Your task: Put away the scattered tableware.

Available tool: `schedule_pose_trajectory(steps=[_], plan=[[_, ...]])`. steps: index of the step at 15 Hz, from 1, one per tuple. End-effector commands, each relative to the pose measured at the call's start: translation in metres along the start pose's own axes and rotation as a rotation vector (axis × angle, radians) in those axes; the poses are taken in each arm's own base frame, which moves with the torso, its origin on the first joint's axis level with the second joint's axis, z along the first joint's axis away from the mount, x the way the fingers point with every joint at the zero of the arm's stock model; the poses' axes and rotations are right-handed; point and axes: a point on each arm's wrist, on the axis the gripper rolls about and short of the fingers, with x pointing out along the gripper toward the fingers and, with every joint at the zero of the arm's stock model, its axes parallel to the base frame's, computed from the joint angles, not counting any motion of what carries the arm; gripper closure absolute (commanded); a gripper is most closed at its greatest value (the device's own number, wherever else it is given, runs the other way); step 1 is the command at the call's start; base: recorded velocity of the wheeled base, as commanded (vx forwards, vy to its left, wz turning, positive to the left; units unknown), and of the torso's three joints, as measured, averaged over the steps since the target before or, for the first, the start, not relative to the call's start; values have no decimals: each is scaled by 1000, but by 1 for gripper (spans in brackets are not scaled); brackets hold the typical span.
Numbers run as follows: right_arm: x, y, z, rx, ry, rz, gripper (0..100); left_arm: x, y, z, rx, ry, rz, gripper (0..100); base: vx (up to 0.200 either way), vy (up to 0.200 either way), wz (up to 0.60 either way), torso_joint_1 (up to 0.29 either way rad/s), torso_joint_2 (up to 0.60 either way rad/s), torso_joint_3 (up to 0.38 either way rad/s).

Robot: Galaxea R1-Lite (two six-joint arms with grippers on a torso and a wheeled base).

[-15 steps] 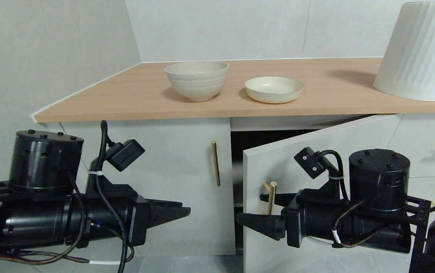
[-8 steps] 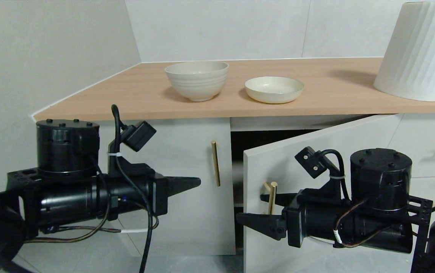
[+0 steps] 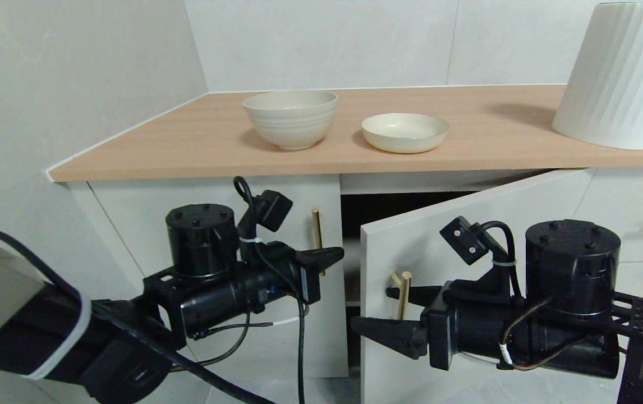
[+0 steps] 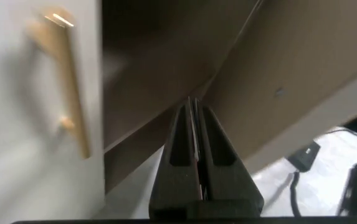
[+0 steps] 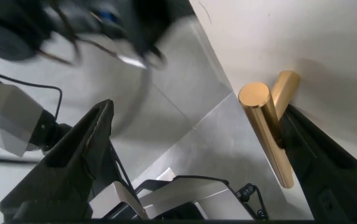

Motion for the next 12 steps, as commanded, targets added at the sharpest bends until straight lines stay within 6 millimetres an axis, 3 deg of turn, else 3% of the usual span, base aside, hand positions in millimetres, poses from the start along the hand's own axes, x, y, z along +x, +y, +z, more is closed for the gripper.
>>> schedule_pose_trajectory(steps=[1,7,10,12], plan=[[-1,1,0,-1,0,5,0,22,4,-35,-20,67,-3,100,0,0,0,0,0,0],[-9,-2,-2,2,1,-23,0,47,-2,-44,-68,-5,-25,100,0,0,0,0,0,0],[-19,-8,-1,0,-13,-54,0,60,-4,-32,-53,-51,-47,100,0,0,0,0,0,0],[-27,-12,-1,-26,-21,-80,0,61,-9,-34,-52,-45,-60,100,0,0,0,0,0,0]])
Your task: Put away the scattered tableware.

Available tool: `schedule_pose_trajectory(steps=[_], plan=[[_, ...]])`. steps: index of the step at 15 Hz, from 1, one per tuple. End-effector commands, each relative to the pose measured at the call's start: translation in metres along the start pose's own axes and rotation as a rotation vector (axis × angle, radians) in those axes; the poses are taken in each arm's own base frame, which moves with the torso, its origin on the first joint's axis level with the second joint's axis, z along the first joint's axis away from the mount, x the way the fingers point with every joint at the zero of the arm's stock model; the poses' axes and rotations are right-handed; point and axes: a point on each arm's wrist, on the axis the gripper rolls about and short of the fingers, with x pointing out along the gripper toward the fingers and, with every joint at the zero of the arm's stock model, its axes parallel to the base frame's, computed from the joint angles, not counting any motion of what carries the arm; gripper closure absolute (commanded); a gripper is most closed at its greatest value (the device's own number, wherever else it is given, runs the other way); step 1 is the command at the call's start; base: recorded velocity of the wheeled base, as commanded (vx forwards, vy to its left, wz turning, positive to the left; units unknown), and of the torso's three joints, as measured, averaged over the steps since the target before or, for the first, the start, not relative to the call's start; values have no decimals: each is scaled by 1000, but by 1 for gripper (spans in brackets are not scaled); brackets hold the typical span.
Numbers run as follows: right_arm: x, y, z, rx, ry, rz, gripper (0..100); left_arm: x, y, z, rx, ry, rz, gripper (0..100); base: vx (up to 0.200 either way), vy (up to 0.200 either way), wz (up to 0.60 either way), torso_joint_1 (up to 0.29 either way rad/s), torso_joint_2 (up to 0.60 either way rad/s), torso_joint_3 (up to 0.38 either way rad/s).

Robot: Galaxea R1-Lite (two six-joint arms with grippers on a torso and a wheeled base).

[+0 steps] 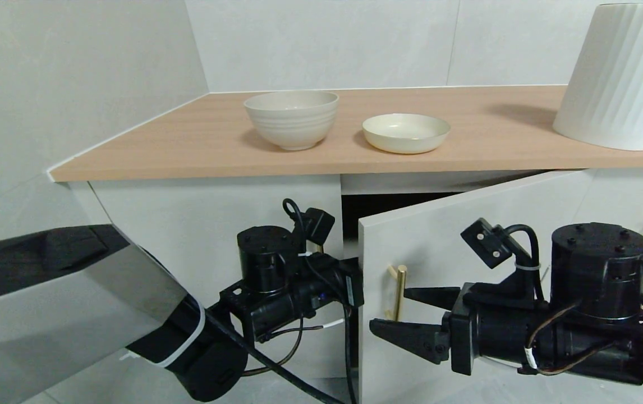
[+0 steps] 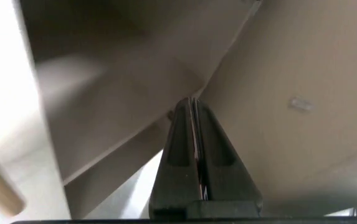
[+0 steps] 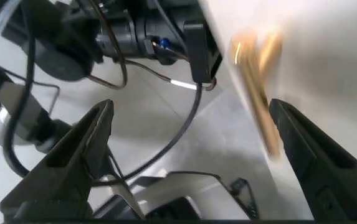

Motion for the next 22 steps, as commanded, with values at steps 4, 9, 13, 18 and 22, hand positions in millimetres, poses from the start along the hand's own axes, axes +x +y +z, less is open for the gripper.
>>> schedule_pose_trajectory(steps=[4,9,13,18,22], plan=[[-22,-4,4,-40,-44,-68,0,-4,-8,6,5,-15,-21,100,0,0,0,0,0,0],[-50,5,1,-20,-4,-86,0,-7,-15,5,6,-8,-31,100,0,0,0,0,0,0],[-55,6,-3,-18,7,-84,0,-9,-16,5,5,-3,-33,100,0,0,0,0,0,0],[-60,9,0,-26,-10,-78,0,-11,-18,5,3,4,-30,100,-120,0,0,1,3,0],[-62,11,1,-32,-21,-74,0,-7,-19,4,5,4,-39,100,-150,0,0,1,2,-2]])
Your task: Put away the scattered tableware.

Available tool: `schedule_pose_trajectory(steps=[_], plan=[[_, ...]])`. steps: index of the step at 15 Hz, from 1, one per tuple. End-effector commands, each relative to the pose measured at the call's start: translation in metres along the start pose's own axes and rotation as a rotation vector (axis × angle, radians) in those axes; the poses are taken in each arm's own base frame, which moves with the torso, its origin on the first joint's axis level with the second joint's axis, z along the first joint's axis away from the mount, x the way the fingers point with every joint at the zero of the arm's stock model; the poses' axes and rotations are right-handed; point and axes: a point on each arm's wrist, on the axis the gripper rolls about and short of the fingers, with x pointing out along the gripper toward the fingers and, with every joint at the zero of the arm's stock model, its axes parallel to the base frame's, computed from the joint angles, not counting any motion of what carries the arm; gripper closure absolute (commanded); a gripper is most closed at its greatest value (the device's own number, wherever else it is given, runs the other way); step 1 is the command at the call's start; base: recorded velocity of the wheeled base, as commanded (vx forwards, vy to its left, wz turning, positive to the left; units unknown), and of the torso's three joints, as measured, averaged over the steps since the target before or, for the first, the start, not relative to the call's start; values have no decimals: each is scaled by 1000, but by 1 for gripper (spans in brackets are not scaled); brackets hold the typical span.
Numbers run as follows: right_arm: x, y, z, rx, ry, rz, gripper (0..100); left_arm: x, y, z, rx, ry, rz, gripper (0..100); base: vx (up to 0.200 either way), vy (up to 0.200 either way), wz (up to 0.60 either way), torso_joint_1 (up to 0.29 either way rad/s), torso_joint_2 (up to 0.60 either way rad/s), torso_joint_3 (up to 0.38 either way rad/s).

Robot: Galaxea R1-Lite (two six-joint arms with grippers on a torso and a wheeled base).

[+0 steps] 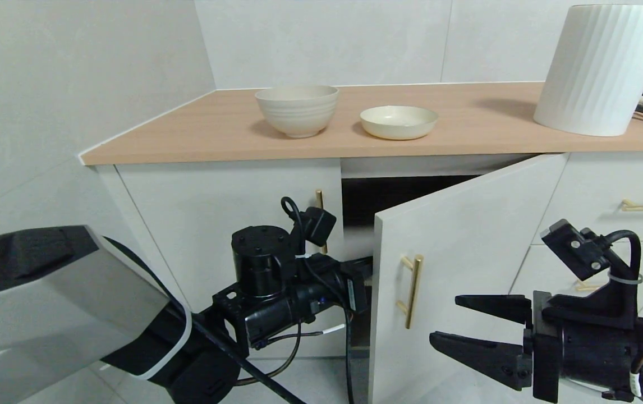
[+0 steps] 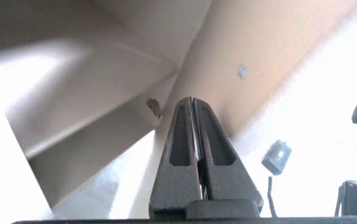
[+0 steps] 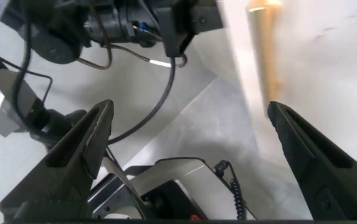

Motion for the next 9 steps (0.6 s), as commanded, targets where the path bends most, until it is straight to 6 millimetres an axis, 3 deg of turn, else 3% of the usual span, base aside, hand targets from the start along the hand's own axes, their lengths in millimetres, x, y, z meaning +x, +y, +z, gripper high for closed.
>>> schedule_pose_trajectory(steps=[1,9], plan=[[-3,1,1,-4,-9,4,0,4,-1,0,2,-1,-9,100,0,0,0,0,0,0],[-14,11,-4,-12,-2,31,0,18,-10,14,-8,47,-16,100,0,0,0,0,0,0]])
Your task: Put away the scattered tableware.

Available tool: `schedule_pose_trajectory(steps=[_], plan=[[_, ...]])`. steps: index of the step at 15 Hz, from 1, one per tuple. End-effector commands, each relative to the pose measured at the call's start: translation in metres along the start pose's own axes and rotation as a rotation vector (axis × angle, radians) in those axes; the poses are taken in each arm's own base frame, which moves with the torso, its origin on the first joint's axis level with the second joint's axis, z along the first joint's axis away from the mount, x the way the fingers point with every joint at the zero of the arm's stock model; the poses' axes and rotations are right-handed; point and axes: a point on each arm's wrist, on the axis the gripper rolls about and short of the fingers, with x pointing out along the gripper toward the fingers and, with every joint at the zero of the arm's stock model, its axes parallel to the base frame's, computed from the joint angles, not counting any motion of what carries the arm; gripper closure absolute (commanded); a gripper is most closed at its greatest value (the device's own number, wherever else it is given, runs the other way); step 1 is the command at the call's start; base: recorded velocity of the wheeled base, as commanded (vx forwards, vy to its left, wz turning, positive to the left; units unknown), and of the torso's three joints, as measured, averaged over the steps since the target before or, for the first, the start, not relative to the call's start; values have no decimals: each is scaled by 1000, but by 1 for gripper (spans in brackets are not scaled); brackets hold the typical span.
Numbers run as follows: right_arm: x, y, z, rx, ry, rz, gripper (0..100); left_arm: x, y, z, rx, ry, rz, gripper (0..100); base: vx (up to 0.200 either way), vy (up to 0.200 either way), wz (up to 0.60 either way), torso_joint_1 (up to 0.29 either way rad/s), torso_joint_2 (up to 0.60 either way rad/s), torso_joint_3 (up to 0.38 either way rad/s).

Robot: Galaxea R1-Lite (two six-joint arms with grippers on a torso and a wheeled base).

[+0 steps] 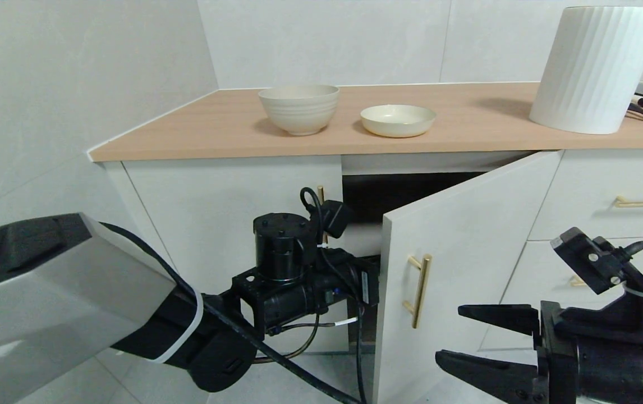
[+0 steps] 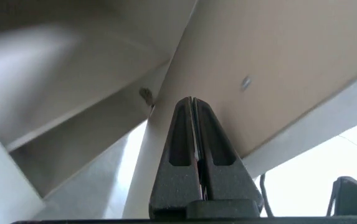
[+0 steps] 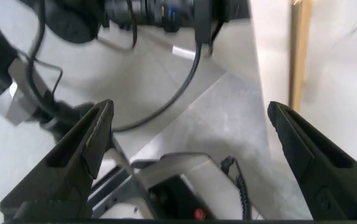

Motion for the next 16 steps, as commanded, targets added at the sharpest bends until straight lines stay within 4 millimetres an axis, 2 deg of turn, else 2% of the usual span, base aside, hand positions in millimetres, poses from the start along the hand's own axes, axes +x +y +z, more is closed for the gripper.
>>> schedule_pose_trajectory(steps=[1,5,8,12,14,16], plan=[[-9,3,-1,-3,-7,7,0,-1,-7,6,8,-17,-18,100,-200,0,0,-2,2,2],[-21,8,-2,-8,-19,12,0,5,-13,10,6,0,-25,100,-200,0,0,10,4,-4],[-26,9,-5,-10,-22,14,0,11,-17,15,5,6,-31,100,0,0,0,0,0,0],[-33,12,-9,-15,-25,27,0,24,-16,12,4,16,0,100,0,0,0,0,0,0],[-33,13,-8,-17,-30,33,0,37,-21,9,10,-2,54,100,0,0,0,0,0,0],[-31,18,-4,-28,-35,60,0,40,-36,7,25,-17,64,100,0,0,0,0,0,0]])
